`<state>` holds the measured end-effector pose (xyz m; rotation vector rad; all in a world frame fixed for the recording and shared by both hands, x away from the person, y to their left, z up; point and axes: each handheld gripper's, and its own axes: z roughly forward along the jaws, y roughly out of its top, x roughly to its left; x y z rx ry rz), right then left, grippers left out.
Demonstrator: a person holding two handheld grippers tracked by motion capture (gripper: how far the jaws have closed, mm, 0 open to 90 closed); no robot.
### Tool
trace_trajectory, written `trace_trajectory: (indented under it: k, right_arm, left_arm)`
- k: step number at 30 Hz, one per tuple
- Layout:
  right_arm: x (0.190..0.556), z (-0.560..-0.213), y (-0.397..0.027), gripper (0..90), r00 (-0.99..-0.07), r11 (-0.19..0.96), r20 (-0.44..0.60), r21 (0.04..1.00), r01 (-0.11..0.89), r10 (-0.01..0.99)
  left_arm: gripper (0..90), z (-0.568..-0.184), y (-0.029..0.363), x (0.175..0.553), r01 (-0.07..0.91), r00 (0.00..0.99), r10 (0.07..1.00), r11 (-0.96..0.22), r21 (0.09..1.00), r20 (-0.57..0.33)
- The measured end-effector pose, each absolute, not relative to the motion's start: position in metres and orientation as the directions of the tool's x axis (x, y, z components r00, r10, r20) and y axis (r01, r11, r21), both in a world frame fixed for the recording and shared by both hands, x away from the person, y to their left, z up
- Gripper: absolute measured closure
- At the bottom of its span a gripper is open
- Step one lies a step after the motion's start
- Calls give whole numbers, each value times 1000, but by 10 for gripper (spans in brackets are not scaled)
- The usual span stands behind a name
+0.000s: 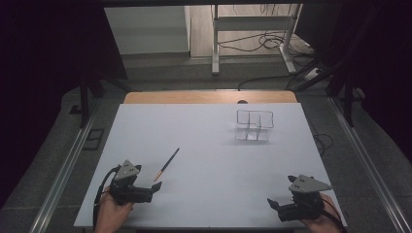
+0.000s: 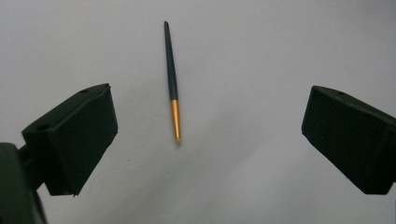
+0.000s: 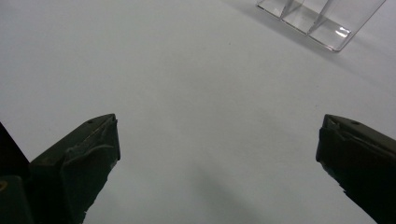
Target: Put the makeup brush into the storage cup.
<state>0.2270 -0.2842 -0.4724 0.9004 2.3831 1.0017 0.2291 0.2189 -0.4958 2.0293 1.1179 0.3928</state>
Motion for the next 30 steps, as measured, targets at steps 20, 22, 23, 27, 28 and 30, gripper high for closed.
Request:
trace_trajectory:
  k: [20, 22, 23, 27, 28, 30]
  right_arm:
    - [228, -474, -284, 0, -709, 544, -116, 729, 415, 696]
    - [228, -474, -284, 0, -708, 547, -119, 727, 415, 696]
    - [228, -474, -284, 0, -708, 547, -120, 726, 416, 696]
    - [228, -474, -284, 0, -707, 548, -118, 724, 419, 697]
    - [228, -474, -284, 0, -708, 550, -119, 723, 419, 696]
    - [228, -474, -283, 0, -708, 551, -119, 721, 421, 696]
  left_arm:
    - [27, -491, 221, 257, 625, 543, 836, -340, 703, -78]
    - [27, -491, 221, 260, 626, 545, 835, -348, 698, -73]
    - [28, -490, 220, 261, 629, 545, 836, -351, 694, -71]
    - [32, -490, 219, 267, 640, 547, 834, -357, 680, -77]
    - [35, -490, 219, 270, 646, 547, 833, -361, 673, -78]
    - [35, -490, 219, 272, 649, 546, 834, -359, 671, -82]
